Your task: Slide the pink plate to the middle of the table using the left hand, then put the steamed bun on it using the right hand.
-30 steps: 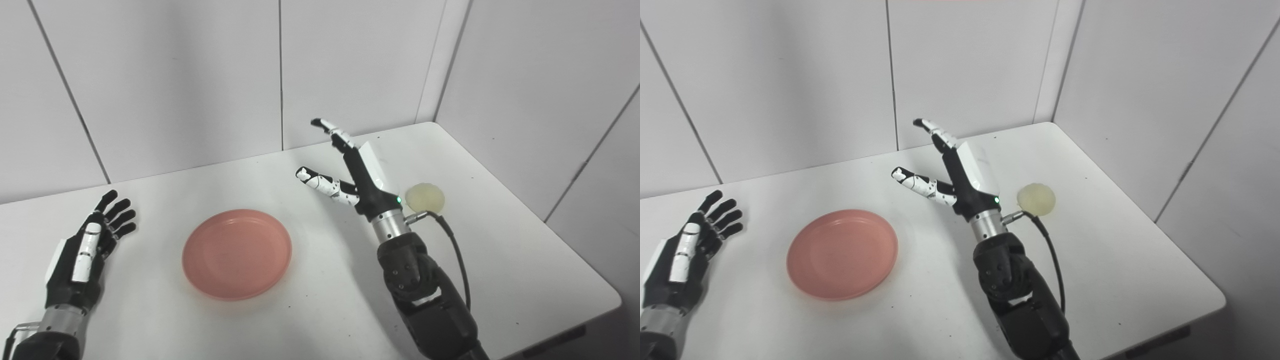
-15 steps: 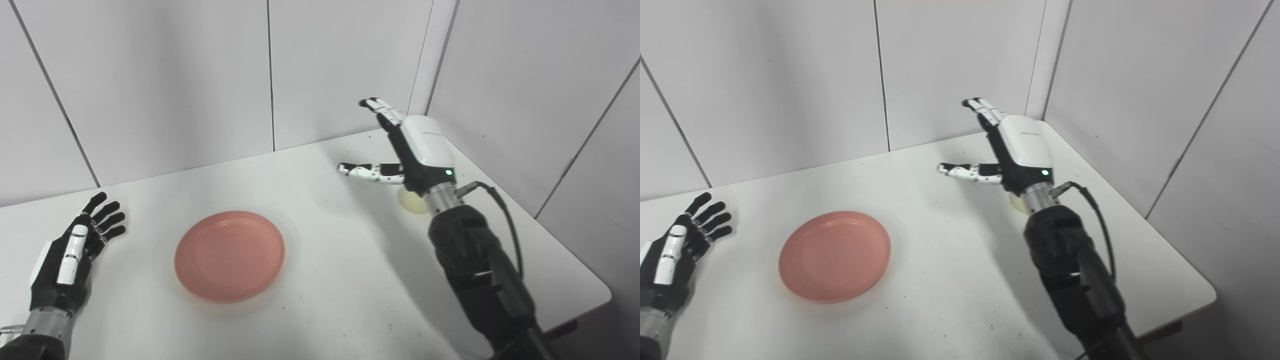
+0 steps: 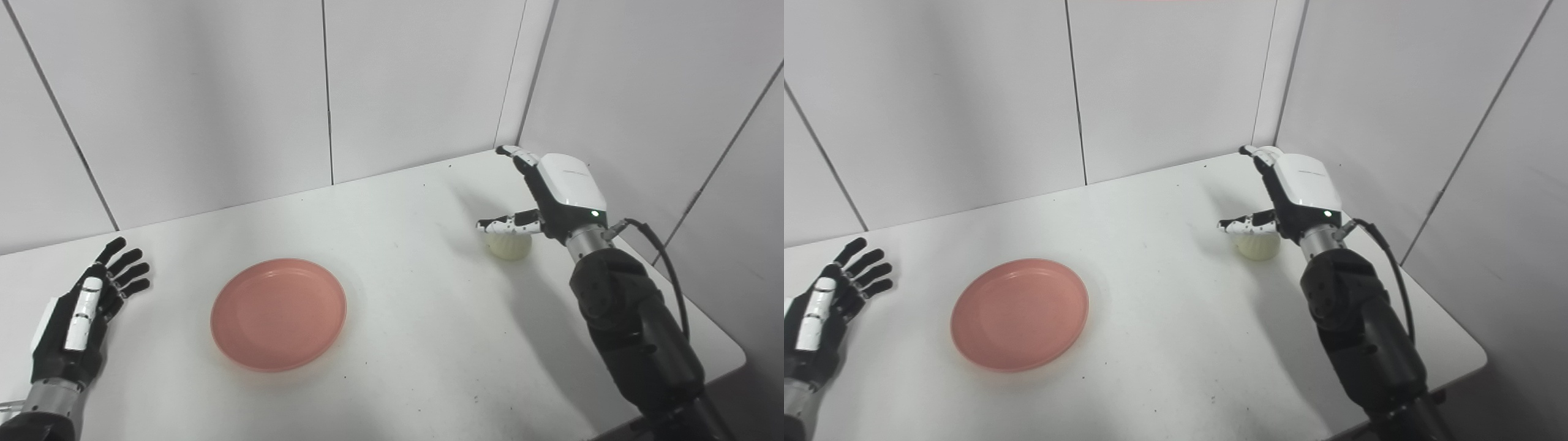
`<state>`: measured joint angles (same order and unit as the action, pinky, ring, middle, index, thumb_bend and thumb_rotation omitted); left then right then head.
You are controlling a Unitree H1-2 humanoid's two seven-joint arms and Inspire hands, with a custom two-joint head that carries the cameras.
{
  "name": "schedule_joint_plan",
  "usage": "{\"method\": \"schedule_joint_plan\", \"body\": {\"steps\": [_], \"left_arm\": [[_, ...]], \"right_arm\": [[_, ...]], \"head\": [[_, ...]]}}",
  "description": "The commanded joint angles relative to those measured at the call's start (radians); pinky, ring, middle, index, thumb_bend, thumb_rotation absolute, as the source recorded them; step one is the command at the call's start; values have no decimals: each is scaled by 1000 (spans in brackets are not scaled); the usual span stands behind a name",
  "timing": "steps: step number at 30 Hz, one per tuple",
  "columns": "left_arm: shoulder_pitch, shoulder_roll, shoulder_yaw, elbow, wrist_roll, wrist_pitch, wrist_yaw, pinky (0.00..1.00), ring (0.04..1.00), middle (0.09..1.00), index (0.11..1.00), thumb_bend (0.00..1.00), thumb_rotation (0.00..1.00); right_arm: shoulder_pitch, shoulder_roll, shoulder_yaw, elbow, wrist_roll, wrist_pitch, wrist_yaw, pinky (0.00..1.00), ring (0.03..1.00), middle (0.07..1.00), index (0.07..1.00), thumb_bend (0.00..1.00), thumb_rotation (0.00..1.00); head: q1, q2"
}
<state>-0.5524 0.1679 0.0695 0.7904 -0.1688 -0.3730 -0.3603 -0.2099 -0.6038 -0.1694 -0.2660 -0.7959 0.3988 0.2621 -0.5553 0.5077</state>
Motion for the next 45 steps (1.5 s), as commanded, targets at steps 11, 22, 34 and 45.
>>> {"method": "schedule_joint_plan", "body": {"steps": [11, 22, 34, 45], "left_arm": [[209, 0, -8, 107, -4, 1, -26, 788, 822, 852, 864, 562, 903], [215, 6, -7, 86, -6, 21, -27, 788, 815, 845, 856, 561, 907], [225, 10, -6, 60, -10, 35, -39, 786, 813, 843, 855, 559, 906], [234, 8, -8, 34, -5, 46, -34, 787, 815, 843, 853, 559, 909]], "right_arm": [[-45, -91, -24, 100, 21, 21, 4, 692, 832, 869, 849, 932, 354], [-65, -105, 11, 226, 38, -11, -15, 700, 824, 867, 849, 968, 452], [-121, -97, 76, 311, 29, 34, 5, 738, 860, 892, 864, 972, 499], [-157, -88, 111, 399, 50, 1, -32, 731, 838, 875, 858, 970, 496]], "head": [[-2, 10], [-9, 22], [-9, 34], [-4, 44]]}}
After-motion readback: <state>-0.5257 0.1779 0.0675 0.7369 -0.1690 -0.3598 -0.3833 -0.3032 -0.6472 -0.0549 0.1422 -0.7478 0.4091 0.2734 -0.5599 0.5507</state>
